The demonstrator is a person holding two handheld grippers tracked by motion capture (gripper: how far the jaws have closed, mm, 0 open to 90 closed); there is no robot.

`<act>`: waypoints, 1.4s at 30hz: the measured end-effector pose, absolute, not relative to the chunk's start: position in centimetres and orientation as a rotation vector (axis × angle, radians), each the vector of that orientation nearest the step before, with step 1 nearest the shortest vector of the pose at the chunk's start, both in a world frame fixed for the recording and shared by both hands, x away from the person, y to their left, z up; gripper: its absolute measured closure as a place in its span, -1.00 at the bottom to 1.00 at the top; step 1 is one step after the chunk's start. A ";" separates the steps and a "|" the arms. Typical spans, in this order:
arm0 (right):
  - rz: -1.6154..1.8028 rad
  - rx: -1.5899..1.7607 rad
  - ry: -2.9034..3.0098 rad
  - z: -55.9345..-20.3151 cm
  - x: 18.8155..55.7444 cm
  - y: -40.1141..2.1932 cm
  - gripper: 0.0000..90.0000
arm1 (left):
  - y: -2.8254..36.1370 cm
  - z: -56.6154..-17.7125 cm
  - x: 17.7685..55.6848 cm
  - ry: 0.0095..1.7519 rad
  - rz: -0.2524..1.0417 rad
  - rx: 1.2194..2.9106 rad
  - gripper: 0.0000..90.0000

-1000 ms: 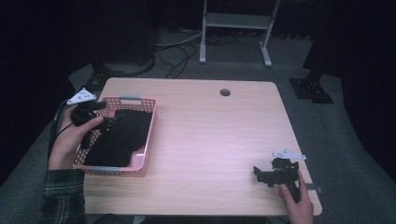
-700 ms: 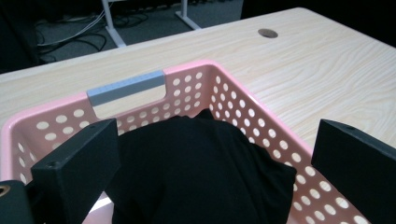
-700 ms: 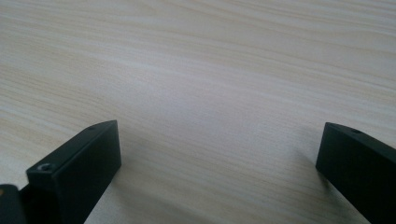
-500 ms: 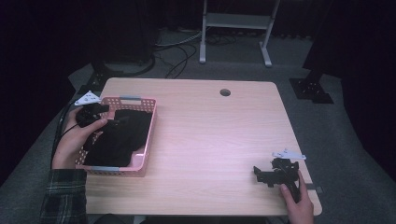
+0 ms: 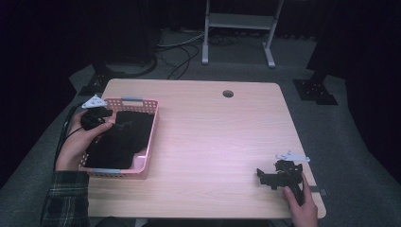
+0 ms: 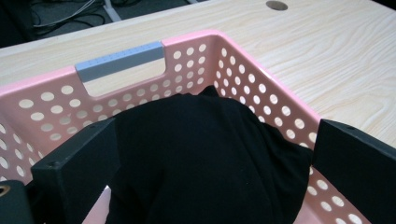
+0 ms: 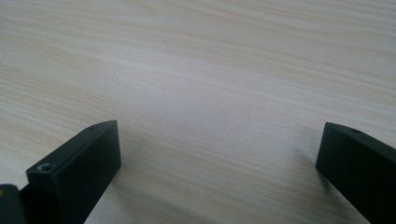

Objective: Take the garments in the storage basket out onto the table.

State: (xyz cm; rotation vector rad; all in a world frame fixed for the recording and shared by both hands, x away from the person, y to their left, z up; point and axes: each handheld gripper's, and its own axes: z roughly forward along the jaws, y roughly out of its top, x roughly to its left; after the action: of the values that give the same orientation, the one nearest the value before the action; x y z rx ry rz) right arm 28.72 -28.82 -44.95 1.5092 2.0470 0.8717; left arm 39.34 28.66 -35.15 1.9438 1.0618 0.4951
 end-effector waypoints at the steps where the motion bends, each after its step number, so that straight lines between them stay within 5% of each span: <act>1: 0.872 1.509 2.047 -44.9 28.7 -28.8 -1.00 | 28.7 -35.2 39.4 1.062 0.494 1.946 -0.98; 42: 0.872 1.509 2.047 -44.9 28.7 -28.8 -1.00 | 27.4 -38.5 40.4 1.106 0.427 2.116 -0.98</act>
State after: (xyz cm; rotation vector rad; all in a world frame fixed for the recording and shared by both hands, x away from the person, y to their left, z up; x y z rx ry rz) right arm 28.72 -28.82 -44.95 1.5093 2.0470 0.8717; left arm 40.45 27.41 -38.48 2.1157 1.1064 0.4272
